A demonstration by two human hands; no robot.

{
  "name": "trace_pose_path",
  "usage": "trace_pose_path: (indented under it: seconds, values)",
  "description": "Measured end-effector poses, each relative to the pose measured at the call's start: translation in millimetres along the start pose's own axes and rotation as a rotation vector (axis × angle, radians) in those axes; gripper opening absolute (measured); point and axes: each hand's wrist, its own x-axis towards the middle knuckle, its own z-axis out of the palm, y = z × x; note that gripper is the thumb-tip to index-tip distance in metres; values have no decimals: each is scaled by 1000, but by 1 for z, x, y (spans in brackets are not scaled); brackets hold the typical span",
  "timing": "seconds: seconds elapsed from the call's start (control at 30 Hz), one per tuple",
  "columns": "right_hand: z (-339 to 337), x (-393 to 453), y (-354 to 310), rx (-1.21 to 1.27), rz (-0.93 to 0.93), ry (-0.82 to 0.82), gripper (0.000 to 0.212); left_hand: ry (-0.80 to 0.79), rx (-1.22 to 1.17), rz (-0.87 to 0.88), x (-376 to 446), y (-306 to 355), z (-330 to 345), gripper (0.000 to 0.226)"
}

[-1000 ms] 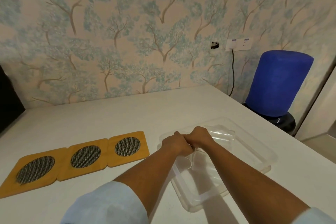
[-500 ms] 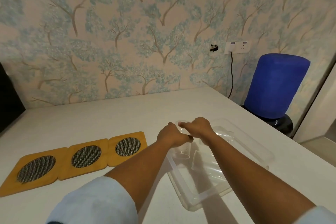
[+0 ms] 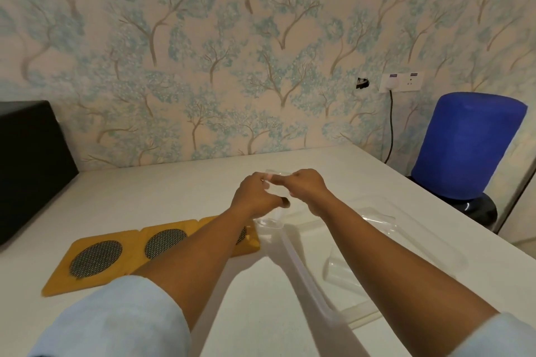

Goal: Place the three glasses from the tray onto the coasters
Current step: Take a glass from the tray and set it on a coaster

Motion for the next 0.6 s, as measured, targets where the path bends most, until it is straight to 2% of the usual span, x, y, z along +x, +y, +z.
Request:
trace_pose_path:
  seconds: [0.1,0.3,0.6]
  values:
    - [20,-1,-2,-32,-41,-31,69,15,-4,-1,-2,-14,-14,87]
    - [57,-7,2,-92,-88,-79,44,53,-5,-33,-6,-46,-35,84]
    - [91,-3,9,-208,-159,-150,46,177,-118,-95,-6,-86,-45,73]
